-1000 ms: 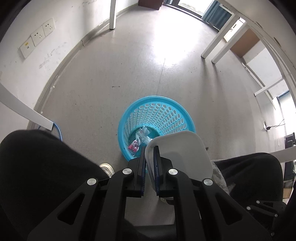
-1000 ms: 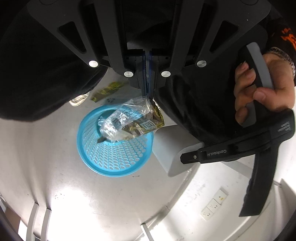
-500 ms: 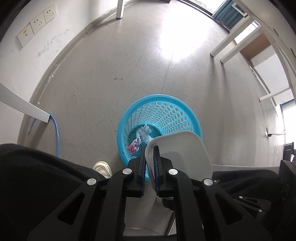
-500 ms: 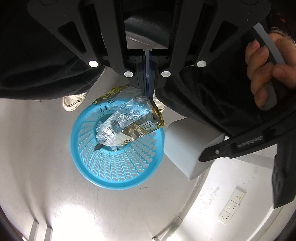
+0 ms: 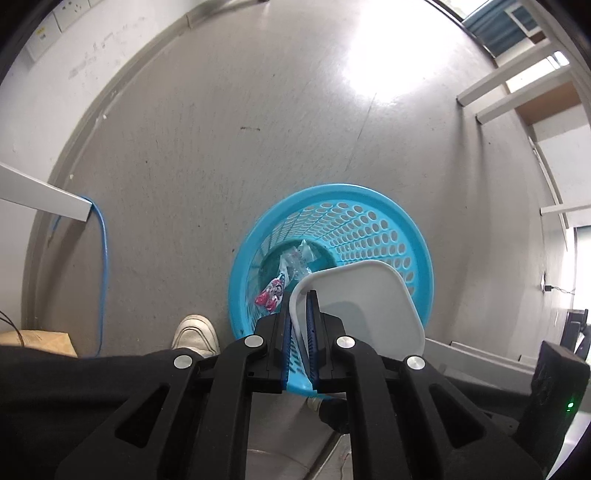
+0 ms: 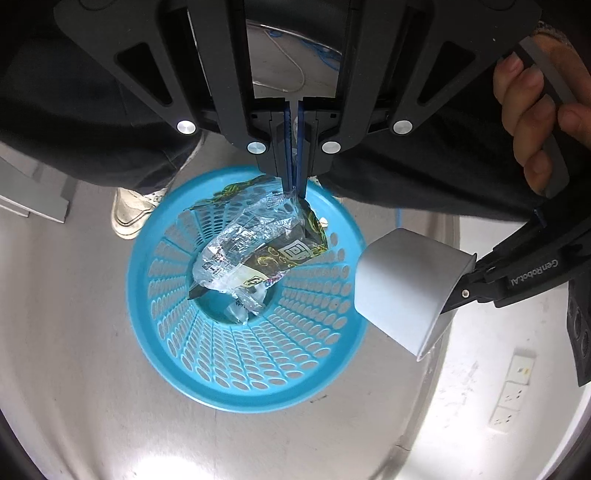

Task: Collect trash
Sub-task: 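Open both tools to drop the cup and wrapper into the wastebasket, then raise both tools back toward the table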

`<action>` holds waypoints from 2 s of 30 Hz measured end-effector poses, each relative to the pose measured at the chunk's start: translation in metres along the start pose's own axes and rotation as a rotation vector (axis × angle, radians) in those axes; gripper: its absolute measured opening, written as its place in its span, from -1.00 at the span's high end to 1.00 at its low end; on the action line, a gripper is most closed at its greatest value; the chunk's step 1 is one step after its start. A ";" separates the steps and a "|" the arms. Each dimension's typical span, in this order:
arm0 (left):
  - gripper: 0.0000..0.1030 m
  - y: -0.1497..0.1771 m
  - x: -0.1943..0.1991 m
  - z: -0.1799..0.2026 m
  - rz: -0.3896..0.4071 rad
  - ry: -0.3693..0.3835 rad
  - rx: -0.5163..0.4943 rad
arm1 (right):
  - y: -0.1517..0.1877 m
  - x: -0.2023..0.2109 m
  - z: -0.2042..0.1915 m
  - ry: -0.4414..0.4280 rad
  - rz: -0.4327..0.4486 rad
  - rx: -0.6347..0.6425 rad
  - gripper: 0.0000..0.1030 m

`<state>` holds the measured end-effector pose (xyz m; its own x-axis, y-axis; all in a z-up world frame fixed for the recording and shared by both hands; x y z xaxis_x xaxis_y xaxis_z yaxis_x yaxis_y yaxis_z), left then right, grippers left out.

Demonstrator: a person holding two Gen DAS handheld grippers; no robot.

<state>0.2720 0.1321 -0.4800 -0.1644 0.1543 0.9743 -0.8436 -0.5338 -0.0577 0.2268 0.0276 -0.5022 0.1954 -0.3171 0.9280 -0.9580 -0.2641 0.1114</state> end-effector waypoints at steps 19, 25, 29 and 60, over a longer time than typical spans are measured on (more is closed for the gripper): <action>0.13 -0.020 -0.031 0.004 -0.043 0.094 0.086 | -0.044 -0.031 0.032 -0.003 0.002 -0.100 0.34; 0.20 -0.018 -0.031 0.005 -0.050 0.084 0.078 | -0.040 -0.033 0.037 0.046 -0.008 -0.095 0.30; 0.20 -0.018 -0.029 0.007 -0.051 0.073 0.068 | -0.041 -0.035 0.038 0.073 0.004 -0.080 0.20; 0.03 0.055 0.084 0.009 0.160 -0.033 -0.166 | 0.034 0.086 0.013 0.258 0.248 0.056 -0.35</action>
<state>0.2169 0.1080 -0.3993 -0.2883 0.0496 0.9563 -0.8810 -0.4050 -0.2446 0.2134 -0.0209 -0.4235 -0.1076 -0.1388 0.9845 -0.9554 -0.2594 -0.1410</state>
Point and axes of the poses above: each gripper's, at about its wrist camera, not at the fingertips, and x roughly against the way its jaws point, z to its right, y to its underside, the point moved 8 cm from there along -x, roughly the way its jaws point, and after that the axes turned 3 degrees about -x, right-handed, at the moved point
